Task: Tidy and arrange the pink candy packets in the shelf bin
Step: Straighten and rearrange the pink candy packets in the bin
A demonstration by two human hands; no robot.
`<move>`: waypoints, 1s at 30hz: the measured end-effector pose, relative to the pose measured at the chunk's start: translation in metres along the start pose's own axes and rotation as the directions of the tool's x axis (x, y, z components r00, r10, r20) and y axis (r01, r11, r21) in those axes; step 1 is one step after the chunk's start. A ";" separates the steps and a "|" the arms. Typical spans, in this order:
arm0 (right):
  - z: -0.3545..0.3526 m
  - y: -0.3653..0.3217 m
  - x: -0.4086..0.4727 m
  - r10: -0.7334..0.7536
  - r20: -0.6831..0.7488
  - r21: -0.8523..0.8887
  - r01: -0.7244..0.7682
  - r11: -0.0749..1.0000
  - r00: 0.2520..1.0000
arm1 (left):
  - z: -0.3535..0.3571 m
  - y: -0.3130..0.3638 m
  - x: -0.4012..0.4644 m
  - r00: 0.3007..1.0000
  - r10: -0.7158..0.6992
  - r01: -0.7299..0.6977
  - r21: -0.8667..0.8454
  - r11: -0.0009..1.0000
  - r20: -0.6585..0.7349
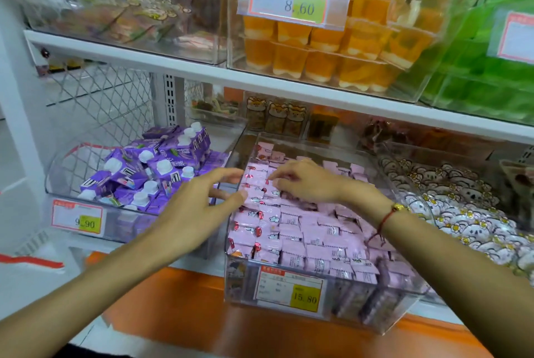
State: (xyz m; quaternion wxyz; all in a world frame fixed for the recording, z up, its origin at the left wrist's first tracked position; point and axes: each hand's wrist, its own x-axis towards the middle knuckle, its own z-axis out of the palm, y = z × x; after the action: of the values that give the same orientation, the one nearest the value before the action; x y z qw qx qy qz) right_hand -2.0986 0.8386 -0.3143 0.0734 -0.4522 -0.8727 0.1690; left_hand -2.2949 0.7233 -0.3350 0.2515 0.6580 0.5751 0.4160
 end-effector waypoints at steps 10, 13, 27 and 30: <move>0.008 0.008 0.030 0.265 -0.232 0.051 -0.260 0.964 0.936 | 0.004 -0.004 0.000 1.000 0.001 -0.002 -0.031 1.000 -0.017; 0.010 0.007 0.032 0.297 -0.263 0.108 -0.278 0.955 0.918 | 0.004 -0.005 0.000 1.000 0.007 -0.007 -0.038 0.999 -0.010; -0.010 -0.040 -0.015 0.604 -0.641 0.763 0.304 0.571 0.474 | 0.002 -0.005 0.003 0.985 0.057 -0.065 -0.042 0.997 -0.162; -0.011 -0.046 -0.043 0.632 -0.479 0.878 0.327 0.349 0.610 | -0.001 -0.003 0.001 0.950 0.216 -0.223 -0.006 0.975 -0.224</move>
State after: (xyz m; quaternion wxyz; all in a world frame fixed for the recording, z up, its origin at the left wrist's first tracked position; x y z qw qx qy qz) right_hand -2.1055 0.7817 -0.2867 0.6601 -0.4430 -0.4365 0.4214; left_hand -2.2972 0.7248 -0.3363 0.1482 0.6633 0.5163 0.5211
